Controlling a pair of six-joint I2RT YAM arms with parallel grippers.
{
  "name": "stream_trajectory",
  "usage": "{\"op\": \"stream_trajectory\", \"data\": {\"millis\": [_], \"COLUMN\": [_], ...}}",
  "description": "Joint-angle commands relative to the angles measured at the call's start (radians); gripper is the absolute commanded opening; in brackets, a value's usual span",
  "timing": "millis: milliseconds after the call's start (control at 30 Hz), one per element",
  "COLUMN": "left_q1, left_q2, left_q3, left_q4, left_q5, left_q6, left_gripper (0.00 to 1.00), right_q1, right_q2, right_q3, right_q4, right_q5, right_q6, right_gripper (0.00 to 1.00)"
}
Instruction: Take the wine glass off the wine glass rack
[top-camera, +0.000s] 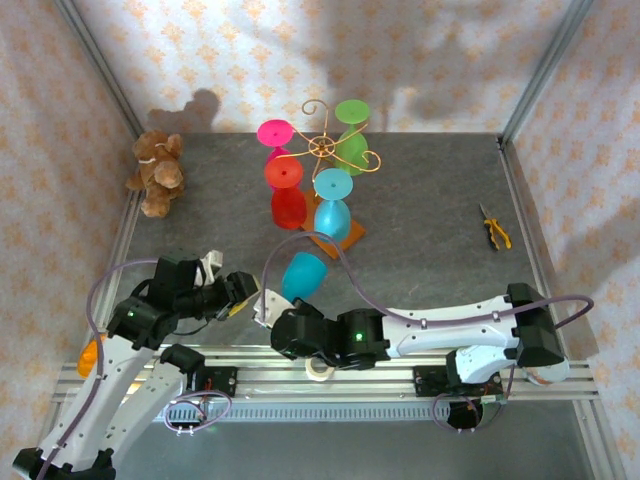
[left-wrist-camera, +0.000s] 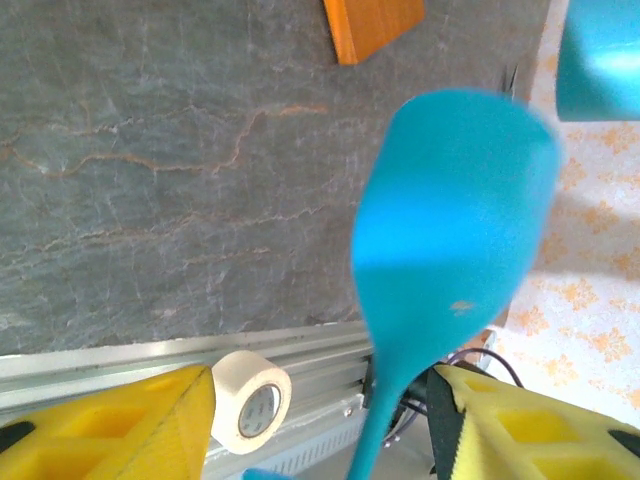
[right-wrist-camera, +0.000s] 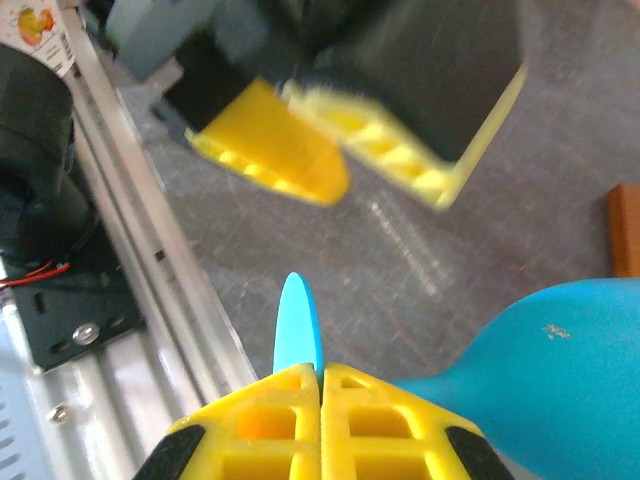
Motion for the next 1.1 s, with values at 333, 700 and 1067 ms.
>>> {"op": "stream_trajectory", "data": {"millis": [333,700,1067], "left_q1": [-0.005,-0.005,-0.005], "left_q2": [-0.065,-0.038,-0.031], "left_q3": [-0.074,-0.087,-0.106], "left_q4": [0.008,0.071,0.109], "left_q5": [0.098,0.122,0.114], "left_q6": [-0.054,-0.1,-0.122], "left_gripper": [0.62,0.6,0.51], "right_q1": [0.008,0.008,0.008], "right_q2": [0.073,0.156,0.152], "right_q3": [-0.029,0.018,0.035], "right_q4": [0.178,0.241,0.321], "right_q5": [0.217,0.272,0.253], "right_q6": [-0.208,-0.239,-0.294], "right_gripper": [0.0,0.0,0.0]}}
